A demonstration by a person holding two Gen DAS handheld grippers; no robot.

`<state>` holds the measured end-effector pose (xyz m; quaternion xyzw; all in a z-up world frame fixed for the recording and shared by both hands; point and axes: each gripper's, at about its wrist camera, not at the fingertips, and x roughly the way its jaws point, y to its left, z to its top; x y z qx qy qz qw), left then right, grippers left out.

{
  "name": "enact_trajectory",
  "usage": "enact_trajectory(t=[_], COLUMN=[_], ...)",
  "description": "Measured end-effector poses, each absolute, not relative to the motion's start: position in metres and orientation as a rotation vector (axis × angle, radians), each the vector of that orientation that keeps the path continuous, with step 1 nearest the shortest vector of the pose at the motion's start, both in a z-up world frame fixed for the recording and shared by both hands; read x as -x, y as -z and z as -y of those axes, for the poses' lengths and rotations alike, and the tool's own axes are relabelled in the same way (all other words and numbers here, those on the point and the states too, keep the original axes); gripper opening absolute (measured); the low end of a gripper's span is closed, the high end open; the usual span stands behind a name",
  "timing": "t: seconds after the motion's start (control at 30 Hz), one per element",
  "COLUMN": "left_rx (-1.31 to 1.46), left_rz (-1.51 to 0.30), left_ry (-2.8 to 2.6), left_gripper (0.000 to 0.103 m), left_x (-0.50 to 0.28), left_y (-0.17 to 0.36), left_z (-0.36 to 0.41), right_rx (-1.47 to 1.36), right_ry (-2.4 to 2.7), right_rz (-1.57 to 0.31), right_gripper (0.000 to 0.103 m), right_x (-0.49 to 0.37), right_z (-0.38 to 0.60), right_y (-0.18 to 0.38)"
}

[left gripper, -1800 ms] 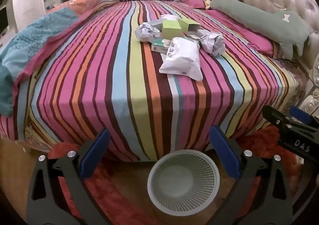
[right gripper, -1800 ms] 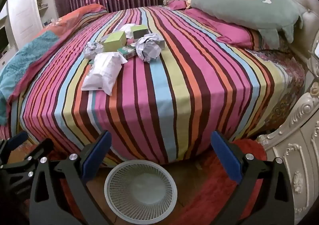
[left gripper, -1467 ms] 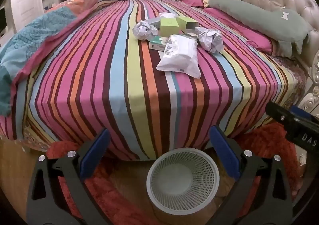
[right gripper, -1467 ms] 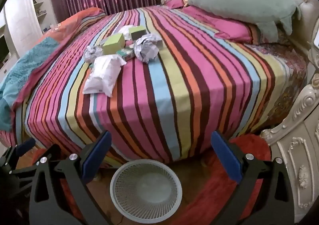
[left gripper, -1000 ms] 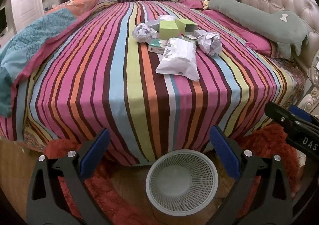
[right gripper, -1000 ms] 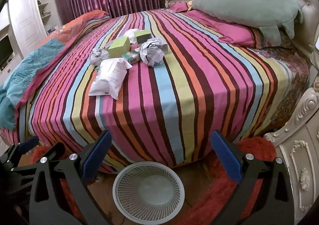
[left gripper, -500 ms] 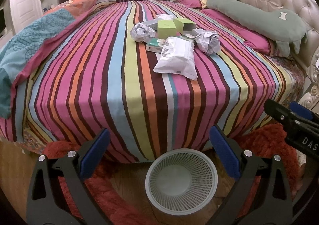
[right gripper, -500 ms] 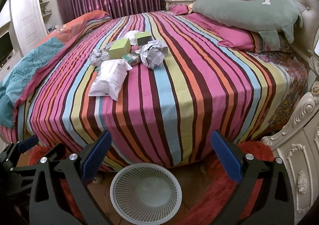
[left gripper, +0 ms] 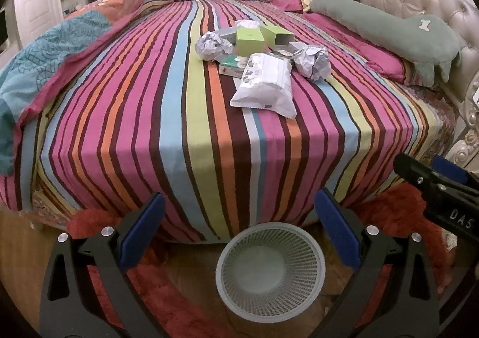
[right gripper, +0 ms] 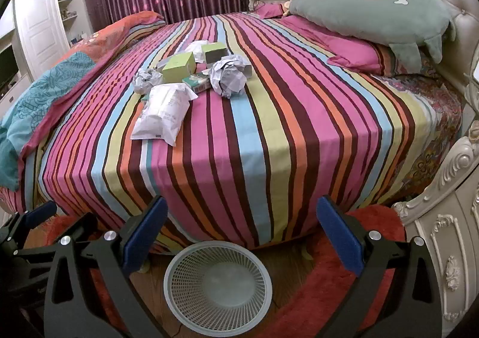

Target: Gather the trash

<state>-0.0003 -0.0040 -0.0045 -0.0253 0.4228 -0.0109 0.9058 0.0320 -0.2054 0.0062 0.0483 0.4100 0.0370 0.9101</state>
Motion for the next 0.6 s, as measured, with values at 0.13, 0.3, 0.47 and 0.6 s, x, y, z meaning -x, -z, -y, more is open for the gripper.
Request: enact_trajectory(t=[0.13,0.3,0.47,0.6], left_rx=[0.054,0.052,0.051,0.056], left_rz=[-0.878,-0.887,-0.887,-0.887], left_ry=[0.024,0.026,0.026,0.027], left_gripper=[0.097,0.097,0.097,0.097], left_x=[-0.0013,-0.0016,-0.0015,-0.0013], left_y=[0.0045,0.0065,0.0069,0.0074], left_z=[0.0046,0.0059,0.0059,0.0052], right_rx=[-0.096,-0.102,-0.104,-0.104], right_ry=[-0.072,-0.073,-0.071,-0.071], right_rz=[-0.850,-0.856,-0.854,-0.856], right_gripper=[0.095,0.095,0.095,0.095], right_x=[-0.0320,-0.0314,-0.0323,-0.0324], right_z=[0.2048,0.2060,0.2069,0.2073], right_y=[-0.0053,-0.0035,-0.0035,-0.0029])
